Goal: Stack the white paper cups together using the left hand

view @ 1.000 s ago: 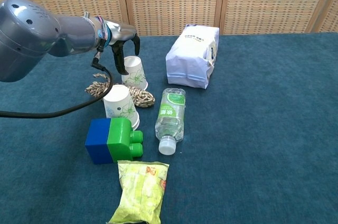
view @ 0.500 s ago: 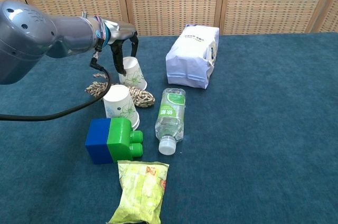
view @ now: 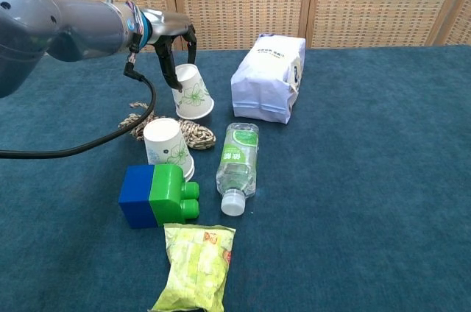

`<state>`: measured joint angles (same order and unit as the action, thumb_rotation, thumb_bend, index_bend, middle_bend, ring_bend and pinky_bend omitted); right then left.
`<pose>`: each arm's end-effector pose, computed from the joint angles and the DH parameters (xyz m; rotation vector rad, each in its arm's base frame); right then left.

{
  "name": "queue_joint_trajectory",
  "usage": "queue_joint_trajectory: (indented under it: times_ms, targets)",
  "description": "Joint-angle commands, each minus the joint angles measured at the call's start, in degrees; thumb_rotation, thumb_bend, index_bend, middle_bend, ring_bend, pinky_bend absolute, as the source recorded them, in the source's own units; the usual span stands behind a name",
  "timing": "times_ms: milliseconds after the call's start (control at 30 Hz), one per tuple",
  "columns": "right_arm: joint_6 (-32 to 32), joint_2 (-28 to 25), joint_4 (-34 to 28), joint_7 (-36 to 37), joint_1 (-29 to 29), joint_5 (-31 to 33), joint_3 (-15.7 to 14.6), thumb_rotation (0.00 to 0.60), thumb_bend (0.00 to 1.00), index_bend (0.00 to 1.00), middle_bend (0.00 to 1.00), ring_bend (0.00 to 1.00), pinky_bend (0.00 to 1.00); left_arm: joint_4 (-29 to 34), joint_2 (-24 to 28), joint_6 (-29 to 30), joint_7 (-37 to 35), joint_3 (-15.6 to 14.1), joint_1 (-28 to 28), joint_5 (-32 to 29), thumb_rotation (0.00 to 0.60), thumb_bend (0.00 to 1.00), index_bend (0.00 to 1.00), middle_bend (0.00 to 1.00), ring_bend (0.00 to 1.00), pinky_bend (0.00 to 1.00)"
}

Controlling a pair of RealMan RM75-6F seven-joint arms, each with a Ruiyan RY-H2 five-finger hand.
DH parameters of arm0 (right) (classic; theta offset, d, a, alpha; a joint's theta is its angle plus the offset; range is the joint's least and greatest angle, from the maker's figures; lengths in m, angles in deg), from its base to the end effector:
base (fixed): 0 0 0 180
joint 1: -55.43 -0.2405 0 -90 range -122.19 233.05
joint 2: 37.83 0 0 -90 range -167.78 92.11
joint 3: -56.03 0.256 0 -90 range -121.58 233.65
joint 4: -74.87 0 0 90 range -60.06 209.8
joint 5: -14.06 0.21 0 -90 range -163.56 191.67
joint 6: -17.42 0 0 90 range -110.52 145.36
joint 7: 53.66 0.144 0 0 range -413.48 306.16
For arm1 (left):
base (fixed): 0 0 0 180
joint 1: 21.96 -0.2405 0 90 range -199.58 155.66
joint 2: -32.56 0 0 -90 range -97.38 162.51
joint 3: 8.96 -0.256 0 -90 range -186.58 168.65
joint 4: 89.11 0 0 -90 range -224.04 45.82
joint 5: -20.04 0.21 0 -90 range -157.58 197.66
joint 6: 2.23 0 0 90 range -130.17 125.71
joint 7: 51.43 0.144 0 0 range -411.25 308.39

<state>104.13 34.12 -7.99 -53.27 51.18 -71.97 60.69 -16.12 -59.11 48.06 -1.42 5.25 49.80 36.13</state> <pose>-0.3286 -0.1853 0.1383 1.3407 -0.8523 0.9173 -0.0490 0.4459 -0.0146 -1.7993 -0.8283 -0.5862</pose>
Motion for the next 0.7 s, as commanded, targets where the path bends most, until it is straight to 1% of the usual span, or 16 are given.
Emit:
queue_joint_trajectory:
  times_ms: [33, 100, 167, 233, 267, 367, 467, 567, 700]
  targets:
    - [-0.1, 0.0, 0.0, -0.1, 0.0, 0.0, -0.1, 0.6, 0.05, 0.0, 0.0, 0.0, 0.0, 6.4, 4.3, 1.3, -1.2, 1.8, -0.2, 1.4, 0.6, 0.24, 0.57, 0.0, 0.0, 0.0]
    - [-0.2, 0.1, 0.0, -0.2, 0.0, 0.1, -0.1, 0.6, 0.05, 0.0, 0.0, 0.0, 0.0, 10.6, 6.7, 2.3, -1.0, 2.0, -0.4, 2.1, 0.6, 0.24, 0.57, 0.0, 0.0, 0.0]
    - [-0.2, 0.1, -0.1, -0.5, 0.0, 0.1, -0.2, 0.6, 0.05, 0.0, 0.0, 0.0, 0.0, 16.5, 10.2, 3.2, -0.8, 2.1, -0.7, 2.4, 0.6, 0.24, 0.57, 0.0, 0.0, 0.0]
    - [-0.2, 0.1, -0.1, -0.6, 0.0, 0.0, -0.2, 0.6, 0.05, 0.0, 0.0, 0.0, 0.0, 20.3, 12.7, 3.7, -0.7, 2.0, -0.9, 2.7, 0.6, 0.24, 0.57, 0.0, 0.0, 0.0]
    - [0.0, 0.1, -0.2, -0.7, 0.0, -0.1, -0.2, 0.6, 0.05, 0.0, 0.0, 0.0, 0.0, 23.3, 14.7, 4.1, -0.8, 2.0, -1.2, 3.1, 0.6, 0.24, 0.57, 0.0, 0.0, 0.0]
    - [0.2, 0.1, -0.4, -1.1, 0.1, -0.4, -0.3, 0.6, 0.05, 0.0, 0.0, 0.0, 0.0, 29.8, 19.4, 4.8, -1.4, 1.8, -2.0, 3.8, 0.6, 0.24, 0.57, 0.0, 0.0, 0.0]
    - [0.2, 0.3, -0.7, -1.8, 0.0, -0.8, -0.5, 0.6, 0.05, 0.0, 0.0, 0.0, 0.0, 39.2, 26.1, 5.0, -2.5, 1.0, -4.0, 5.6, 0.6, 0.24, 0.57, 0.0, 0.0, 0.0]
    - [0.2, 0.4, -0.9, -2.3, 0.0, -0.9, -0.7, 0.6, 0.05, 0.0, 0.0, 0.0, 0.0, 43.8, 30.0, 4.2, -3.5, -0.5, -5.1, 7.2, 0.6, 0.24, 0.57, 0.0, 0.0, 0.0]
    - [0.3, 0.5, -1.0, -2.5, 0.1, -1.1, -0.8, 0.6, 0.05, 0.0, 0.0, 0.0, 0.0, 46.4, 32.7, 3.1, -4.6, -2.2, -6.2, 9.7, 0.6, 0.24, 0.57, 0.0, 0.0, 0.0]
